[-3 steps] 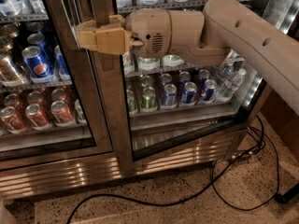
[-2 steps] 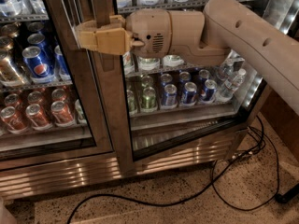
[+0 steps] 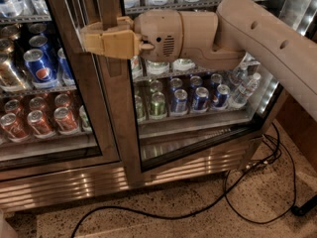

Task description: Open right fridge door

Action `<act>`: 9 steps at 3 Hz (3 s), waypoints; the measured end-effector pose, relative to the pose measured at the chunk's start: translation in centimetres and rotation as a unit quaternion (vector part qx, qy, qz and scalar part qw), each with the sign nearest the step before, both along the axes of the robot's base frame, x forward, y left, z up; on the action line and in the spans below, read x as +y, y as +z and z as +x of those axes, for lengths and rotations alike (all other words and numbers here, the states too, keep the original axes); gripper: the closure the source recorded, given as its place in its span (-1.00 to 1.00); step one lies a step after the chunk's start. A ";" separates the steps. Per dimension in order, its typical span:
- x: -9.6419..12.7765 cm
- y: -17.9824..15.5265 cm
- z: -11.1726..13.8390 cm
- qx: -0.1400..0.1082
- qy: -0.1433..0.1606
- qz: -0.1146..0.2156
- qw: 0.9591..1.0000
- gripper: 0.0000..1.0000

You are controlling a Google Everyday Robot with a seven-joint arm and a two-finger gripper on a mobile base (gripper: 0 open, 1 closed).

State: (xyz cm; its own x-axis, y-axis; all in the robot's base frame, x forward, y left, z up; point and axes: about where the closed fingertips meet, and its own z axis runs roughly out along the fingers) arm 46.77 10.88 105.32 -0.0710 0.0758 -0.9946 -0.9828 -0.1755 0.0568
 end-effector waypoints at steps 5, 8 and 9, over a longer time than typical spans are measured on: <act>-0.5 0.0 -1.2 0.013 0.005 -0.002 1.000 1.00; -1.0 0.0 -2.0 0.020 0.006 -0.002 1.000 1.00; -1.0 0.0 -2.0 0.020 0.006 -0.002 1.000 1.00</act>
Offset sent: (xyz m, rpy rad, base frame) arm -0.1465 0.0732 0.0375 -0.0237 0.2127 0.0854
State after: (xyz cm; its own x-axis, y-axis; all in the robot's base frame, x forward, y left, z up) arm 44.81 9.84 105.34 -0.1117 0.0707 -0.9912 -0.9774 -0.1878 0.0968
